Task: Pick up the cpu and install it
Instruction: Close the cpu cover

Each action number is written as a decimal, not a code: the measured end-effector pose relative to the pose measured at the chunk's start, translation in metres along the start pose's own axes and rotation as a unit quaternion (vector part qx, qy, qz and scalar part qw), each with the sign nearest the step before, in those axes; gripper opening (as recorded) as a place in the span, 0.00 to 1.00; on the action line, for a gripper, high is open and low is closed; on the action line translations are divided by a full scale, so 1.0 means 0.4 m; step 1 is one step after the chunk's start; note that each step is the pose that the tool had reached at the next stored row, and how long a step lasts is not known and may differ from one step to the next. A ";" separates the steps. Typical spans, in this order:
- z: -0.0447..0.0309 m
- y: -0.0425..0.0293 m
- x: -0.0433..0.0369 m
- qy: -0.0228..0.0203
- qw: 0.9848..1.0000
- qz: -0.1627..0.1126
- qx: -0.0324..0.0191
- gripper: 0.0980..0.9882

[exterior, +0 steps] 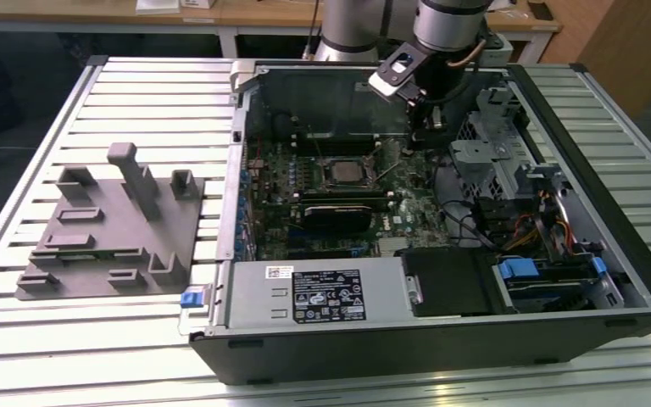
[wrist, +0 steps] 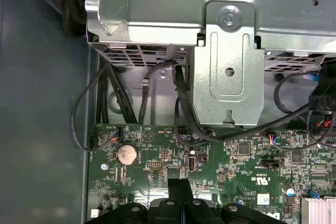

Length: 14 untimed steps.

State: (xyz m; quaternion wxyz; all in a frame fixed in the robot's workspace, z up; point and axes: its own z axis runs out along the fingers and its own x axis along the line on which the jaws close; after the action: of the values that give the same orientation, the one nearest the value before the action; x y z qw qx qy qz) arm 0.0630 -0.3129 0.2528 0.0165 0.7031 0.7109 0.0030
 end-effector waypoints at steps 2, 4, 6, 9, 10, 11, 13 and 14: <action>-0.003 0.000 0.000 0.000 1.000 0.000 0.000 0.01; -0.006 0.000 0.000 0.000 1.000 0.000 0.000 0.01; -0.015 0.000 0.000 0.000 1.000 0.000 0.000 0.01; -0.016 -0.001 0.000 0.000 1.000 0.000 0.000 0.01; -0.016 -0.001 0.000 0.000 1.000 0.000 0.000 0.01; -0.016 -0.001 0.000 0.000 1.000 0.000 0.000 0.01; -0.015 -0.001 0.000 0.000 1.000 0.000 0.000 0.01; -0.015 -0.001 0.000 0.000 1.000 0.000 0.000 0.01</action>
State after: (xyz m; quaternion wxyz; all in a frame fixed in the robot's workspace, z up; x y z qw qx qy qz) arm 0.0623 -0.3129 0.2587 0.0165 0.7031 0.7109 0.0030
